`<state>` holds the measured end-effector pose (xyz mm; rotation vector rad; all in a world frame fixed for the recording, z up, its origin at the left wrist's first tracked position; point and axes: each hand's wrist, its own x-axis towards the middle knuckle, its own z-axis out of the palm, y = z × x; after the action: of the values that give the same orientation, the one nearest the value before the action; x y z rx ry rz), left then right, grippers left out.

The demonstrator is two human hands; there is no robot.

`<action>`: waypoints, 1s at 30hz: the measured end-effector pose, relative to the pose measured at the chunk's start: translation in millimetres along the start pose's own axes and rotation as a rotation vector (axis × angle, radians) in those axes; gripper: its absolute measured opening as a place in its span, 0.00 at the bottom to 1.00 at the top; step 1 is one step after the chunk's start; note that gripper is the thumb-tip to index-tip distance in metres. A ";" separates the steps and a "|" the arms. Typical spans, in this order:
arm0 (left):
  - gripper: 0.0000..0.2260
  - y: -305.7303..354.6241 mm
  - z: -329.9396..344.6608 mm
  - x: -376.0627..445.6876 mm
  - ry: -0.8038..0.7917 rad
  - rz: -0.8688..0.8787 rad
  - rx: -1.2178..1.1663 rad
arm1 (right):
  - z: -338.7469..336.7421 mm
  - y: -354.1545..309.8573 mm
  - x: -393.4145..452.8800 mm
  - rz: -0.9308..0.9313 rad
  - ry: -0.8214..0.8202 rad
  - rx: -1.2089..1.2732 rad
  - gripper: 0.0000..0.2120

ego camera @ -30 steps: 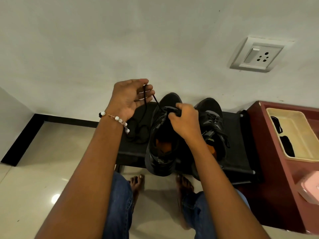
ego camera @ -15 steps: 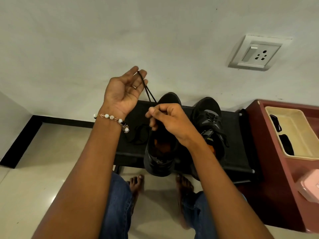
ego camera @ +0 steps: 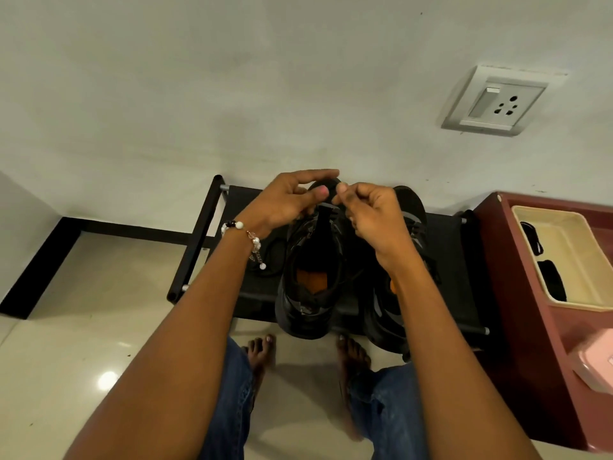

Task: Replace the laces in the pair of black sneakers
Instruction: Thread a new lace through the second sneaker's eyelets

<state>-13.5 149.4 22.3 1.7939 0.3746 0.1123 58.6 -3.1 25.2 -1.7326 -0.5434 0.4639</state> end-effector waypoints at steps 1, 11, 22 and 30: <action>0.10 2.1 3.5 0.5 -0.022 0.028 -0.010 | 1.4 1.2 0.4 -0.012 -0.018 -0.009 0.14; 0.07 -14.8 -14.5 7.1 0.582 -0.204 -0.169 | -10.7 18.9 6.1 0.106 0.042 -0.104 0.10; 0.15 -40.2 -19.4 8.5 0.512 -0.442 0.185 | -9.6 26.4 9.9 0.142 0.053 -0.181 0.12; 0.15 -7.0 10.7 5.2 0.053 0.130 0.132 | -0.6 18.1 8.2 0.077 0.217 -0.074 0.06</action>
<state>-7.0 142.6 12.3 1.9481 0.3086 0.2315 67.6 -2.2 7.6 -1.8526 -0.3427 0.3076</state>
